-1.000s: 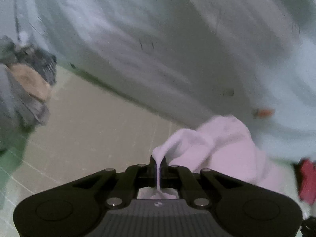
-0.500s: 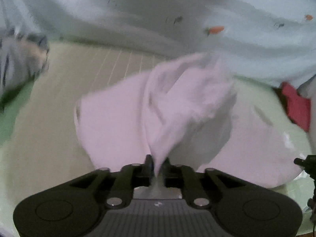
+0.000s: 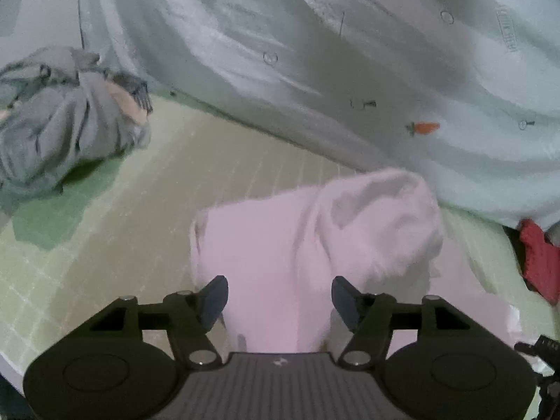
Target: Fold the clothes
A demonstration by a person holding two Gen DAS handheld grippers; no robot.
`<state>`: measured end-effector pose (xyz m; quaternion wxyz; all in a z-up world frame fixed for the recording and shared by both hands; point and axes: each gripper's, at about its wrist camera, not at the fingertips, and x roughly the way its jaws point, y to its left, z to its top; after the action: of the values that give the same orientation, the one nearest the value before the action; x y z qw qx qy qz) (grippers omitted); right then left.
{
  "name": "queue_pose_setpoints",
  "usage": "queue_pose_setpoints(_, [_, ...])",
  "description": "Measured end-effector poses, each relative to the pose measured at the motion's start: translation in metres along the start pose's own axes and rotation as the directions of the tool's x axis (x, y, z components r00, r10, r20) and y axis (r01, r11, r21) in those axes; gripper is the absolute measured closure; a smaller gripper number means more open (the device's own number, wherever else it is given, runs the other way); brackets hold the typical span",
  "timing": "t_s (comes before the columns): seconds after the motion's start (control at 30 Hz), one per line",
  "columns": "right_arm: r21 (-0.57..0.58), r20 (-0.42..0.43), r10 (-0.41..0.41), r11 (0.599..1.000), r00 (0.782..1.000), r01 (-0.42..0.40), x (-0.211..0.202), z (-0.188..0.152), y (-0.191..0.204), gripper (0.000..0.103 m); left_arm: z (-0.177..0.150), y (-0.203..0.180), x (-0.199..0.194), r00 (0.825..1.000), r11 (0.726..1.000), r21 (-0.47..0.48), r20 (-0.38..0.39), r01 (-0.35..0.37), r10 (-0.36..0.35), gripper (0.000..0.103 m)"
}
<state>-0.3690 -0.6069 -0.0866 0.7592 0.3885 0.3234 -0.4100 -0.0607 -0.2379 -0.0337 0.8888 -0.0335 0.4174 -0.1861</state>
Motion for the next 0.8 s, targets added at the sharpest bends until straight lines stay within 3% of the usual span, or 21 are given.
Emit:
queue_pose_setpoints(0.33, [0.134,0.003,-0.072,0.988,0.997,0.071,0.012,-0.011,0.014,0.023,0.059,-0.023,0.063,0.994,0.983,0.164,-0.082,0.083,-0.070,0.031])
queue_pose_setpoints(0.53, [0.267,0.023,-0.110,0.959,0.994,0.100,0.022,-0.002,0.007,0.023,0.093,-0.053,0.129,0.979,0.961,0.228,-0.166,0.158,-0.121,0.030])
queue_pose_setpoints(0.63, [0.314,0.022,-0.129,0.942,0.991,0.116,0.033,0.008,0.004,0.023,0.110,-0.068,0.165,0.962,0.951,0.239,-0.234,0.198,-0.141,0.030])
queue_pose_setpoints(0.67, [0.325,0.021,-0.132,0.938,0.991,0.118,0.036,0.011,0.004,0.026,0.113,-0.072,0.175,0.954,0.947,0.241,-0.259,0.215,-0.150,0.040])
queue_pose_setpoints(0.7, [0.332,0.023,-0.133,0.936,0.991,0.117,0.039,0.014,0.004,0.040,0.114,-0.076,0.182,0.949,0.944,0.239,-0.273,0.228,-0.160,0.055])
queue_pose_setpoints(0.73, [0.320,0.026,-0.136,0.940,0.990,0.121,0.041,0.018,0.007,0.051,0.114,-0.077,0.187,0.949,0.947,0.235,-0.275,0.220,-0.152,0.094])
queue_pose_setpoints(0.77, [0.283,0.028,-0.143,0.950,0.989,0.130,0.042,0.023,0.013,0.070,0.113,-0.077,0.191,0.950,0.950,0.230,-0.278,0.212,-0.145,0.101])
queue_pose_setpoints(0.8, [0.233,0.038,-0.144,0.963,0.989,0.132,0.043,0.029,0.019,0.091,0.114,-0.074,0.192,0.948,0.951,0.211,-0.271,0.225,-0.165,0.101])
